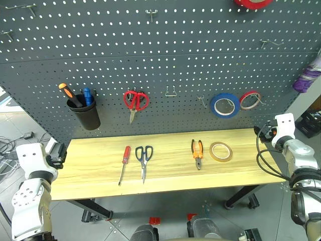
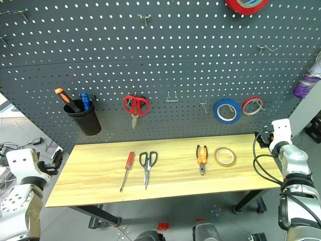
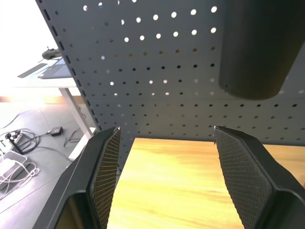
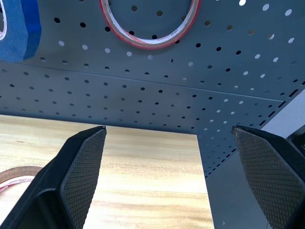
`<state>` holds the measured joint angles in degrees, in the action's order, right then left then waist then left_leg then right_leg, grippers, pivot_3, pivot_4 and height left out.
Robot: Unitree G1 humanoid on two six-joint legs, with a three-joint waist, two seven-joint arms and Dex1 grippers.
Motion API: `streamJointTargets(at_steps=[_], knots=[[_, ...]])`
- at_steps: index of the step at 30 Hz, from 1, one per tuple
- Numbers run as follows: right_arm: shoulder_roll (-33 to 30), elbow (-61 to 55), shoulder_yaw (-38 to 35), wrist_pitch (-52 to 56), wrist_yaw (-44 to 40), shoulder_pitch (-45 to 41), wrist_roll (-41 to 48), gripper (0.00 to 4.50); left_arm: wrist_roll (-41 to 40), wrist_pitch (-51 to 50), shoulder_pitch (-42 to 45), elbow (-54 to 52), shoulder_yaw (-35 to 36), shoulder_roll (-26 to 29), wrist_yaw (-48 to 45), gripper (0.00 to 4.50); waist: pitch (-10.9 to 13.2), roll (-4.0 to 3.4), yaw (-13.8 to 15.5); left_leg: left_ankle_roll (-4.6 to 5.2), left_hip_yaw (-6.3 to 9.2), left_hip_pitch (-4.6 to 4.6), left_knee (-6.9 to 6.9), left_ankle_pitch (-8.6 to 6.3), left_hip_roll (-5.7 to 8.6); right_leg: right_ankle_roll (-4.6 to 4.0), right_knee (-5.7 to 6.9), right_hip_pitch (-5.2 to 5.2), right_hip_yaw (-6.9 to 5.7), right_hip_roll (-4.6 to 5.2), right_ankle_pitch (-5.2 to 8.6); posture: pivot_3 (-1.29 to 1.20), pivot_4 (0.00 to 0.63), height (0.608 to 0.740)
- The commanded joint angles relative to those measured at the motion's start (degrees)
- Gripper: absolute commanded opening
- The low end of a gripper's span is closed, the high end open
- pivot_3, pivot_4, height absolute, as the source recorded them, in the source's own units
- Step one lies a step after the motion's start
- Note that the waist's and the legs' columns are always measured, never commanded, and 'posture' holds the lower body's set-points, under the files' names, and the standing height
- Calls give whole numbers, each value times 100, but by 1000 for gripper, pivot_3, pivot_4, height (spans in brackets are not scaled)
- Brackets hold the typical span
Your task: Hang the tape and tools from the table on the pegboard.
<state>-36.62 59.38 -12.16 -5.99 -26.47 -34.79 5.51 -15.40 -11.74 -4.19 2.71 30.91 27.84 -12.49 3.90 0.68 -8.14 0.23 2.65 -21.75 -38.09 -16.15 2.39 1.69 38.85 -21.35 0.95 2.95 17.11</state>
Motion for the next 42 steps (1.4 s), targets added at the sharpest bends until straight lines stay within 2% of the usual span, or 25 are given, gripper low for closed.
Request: streamJointTargets(at_steps=[1,8,13,18,26,29,36,42], knots=[[-19,-74,-21,-136,18,-114,-6,4500,95,238,-42,-86,34,72,-37,3268,0,0,1,0,0,0,0,0,0,0,0,0,0,0,0,-162,39,740],[-20,-167,24,-173,-75,-14,-24,4500,79,311,-100,-117,119,7,28,3268,0,0,2,0,0,0,0,0,0,0,0,0,1,0,0,-160,45,740],[28,-500,116,-109,-443,249,22,4500,-74,432,-219,-663,12,-168,-71,3268,4,3,12,0,0,0,0,0,0,0,0,1,1,0,0,-168,64,740],[135,-1890,441,297,-1241,940,154,4500,110,372,-434,-1188,-600,-61,-615,3268,12,-5,17,0,-1,0,0,0,-1,0,-1,2,2,0,0,-200,96,740],[382,-4174,966,1940,-1168,1766,23,4500,279,46,-478,-1767,-1814,560,-1802,3268,149,-59,5,2,-1,1,0,-1,-4,0,-1,2,5,0,1,-243,148,740],[506,-4378,1075,2265,-1010,1712,-47,4500,286,-73,-433,-1906,-2142,674,-2054,3268,219,-76,-1,2,-3,1,0,0,-4,0,-1,1,6,0,1,-248,153,740],[649,-4165,1446,2609,-1028,1386,-224,4500,313,-184,-221,-1914,-2309,575,-2054,3268,305,-77,-9,5,-1,0,-1,2,-6,2,0,-3,2,-5,2,-243,155,740],[1042,-2978,2089,2896,-940,570,-742,4500,414,-274,-206,-2104,-3005,862,-2710,3268,403,-58,-57,5,0,1,-1,3,-10,2,2,-3,3,-12,2,-253,166,740]])
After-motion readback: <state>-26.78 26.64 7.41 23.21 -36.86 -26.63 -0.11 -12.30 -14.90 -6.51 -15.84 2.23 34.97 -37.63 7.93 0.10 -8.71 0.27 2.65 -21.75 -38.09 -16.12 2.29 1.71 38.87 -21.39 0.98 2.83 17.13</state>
